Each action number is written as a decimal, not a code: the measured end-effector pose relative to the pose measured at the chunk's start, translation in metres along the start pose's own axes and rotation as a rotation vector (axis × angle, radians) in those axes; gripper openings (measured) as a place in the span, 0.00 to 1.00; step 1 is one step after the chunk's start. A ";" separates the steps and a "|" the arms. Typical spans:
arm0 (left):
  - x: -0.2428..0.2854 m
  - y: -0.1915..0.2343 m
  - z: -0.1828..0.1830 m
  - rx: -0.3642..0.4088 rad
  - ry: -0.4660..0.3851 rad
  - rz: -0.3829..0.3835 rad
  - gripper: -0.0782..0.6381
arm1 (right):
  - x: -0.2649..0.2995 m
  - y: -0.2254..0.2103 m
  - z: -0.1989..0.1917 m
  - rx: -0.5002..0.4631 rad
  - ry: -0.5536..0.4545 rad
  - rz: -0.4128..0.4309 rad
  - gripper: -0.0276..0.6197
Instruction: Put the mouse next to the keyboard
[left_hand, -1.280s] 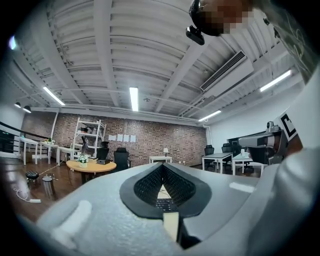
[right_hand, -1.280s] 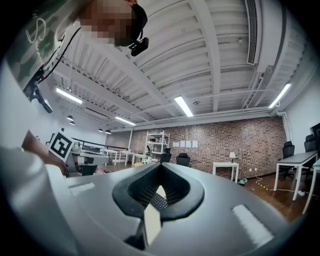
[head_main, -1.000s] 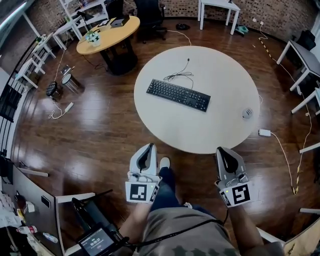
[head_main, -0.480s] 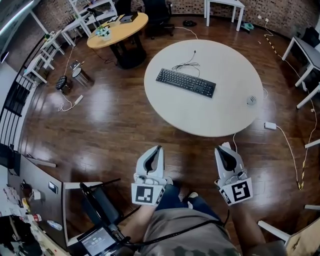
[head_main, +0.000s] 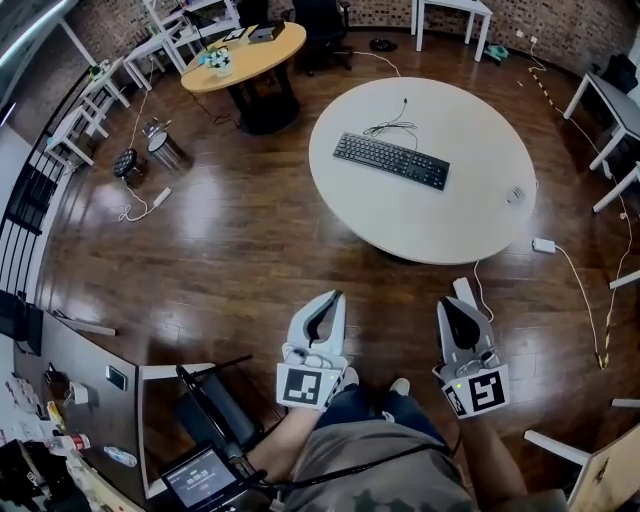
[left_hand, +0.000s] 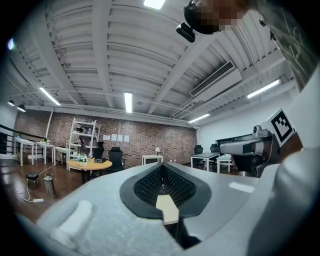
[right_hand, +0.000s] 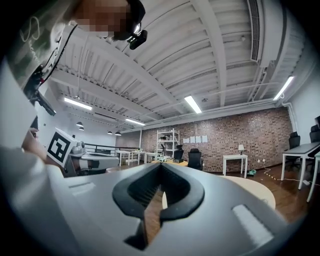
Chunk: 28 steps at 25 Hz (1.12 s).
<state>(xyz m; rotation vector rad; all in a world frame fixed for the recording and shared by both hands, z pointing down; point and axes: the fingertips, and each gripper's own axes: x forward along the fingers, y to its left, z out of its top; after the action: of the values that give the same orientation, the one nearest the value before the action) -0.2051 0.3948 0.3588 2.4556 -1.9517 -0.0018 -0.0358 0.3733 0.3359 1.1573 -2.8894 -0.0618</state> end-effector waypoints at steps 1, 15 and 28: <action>-0.003 0.000 0.001 -0.002 -0.001 -0.001 0.11 | -0.001 0.003 0.002 -0.003 -0.003 -0.001 0.05; -0.024 0.038 0.020 0.002 -0.070 0.062 0.11 | 0.009 0.011 0.017 -0.012 -0.037 -0.032 0.05; -0.027 0.048 0.038 0.025 -0.104 0.101 0.11 | 0.026 0.029 0.038 -0.069 -0.089 0.023 0.05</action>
<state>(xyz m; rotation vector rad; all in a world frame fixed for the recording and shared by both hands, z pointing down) -0.2580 0.4106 0.3204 2.4161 -2.1280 -0.1074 -0.0765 0.3776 0.2996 1.1382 -2.9507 -0.2169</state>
